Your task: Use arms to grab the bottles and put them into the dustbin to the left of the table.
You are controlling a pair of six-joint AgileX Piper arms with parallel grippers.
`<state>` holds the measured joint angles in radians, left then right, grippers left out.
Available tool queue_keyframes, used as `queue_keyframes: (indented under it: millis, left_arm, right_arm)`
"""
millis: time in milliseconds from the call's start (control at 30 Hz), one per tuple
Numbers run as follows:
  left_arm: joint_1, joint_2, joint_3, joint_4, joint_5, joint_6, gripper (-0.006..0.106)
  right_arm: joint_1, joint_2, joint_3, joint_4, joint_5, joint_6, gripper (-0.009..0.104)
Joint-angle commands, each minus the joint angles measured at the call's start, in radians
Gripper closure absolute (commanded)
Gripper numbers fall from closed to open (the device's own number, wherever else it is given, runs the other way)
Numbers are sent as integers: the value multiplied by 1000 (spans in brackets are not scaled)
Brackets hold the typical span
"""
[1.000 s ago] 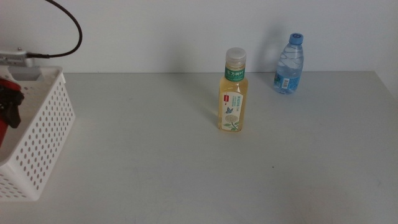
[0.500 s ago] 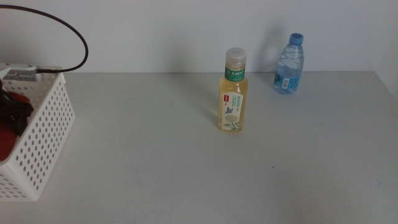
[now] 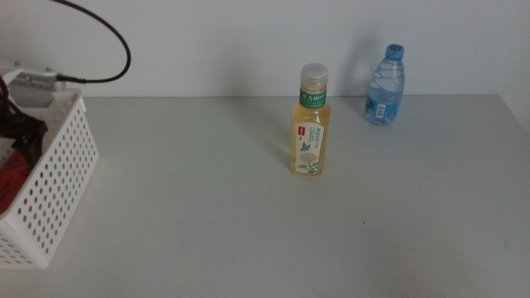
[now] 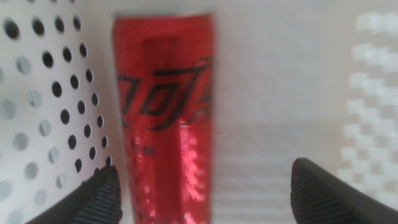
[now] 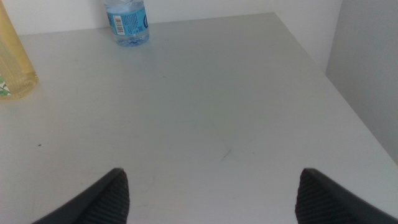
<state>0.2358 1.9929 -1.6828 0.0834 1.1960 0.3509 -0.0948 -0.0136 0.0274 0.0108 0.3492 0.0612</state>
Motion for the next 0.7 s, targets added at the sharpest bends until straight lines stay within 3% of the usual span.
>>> queue_keyframes:
  millis: [0, 167, 433, 667]
  left_arm:
    - [-42, -102, -67, 21, 45, -63, 7]
    - [-100, -209, -141, 8, 103, -159, 7]
    - [-205, -425, -137, -9, 106, -168, 7]
    - [-320, -723, 117, -9, -116, -206, 7]
  right_arm:
    - [1, -21, -8, -11, -53, -5, 1]
    - [1, -21, -8, -11, -53, -5, 1]
    - [1, -21, -8, -11, -53, -5, 1]
    - [1, -21, -8, -11, -53, -5, 1]
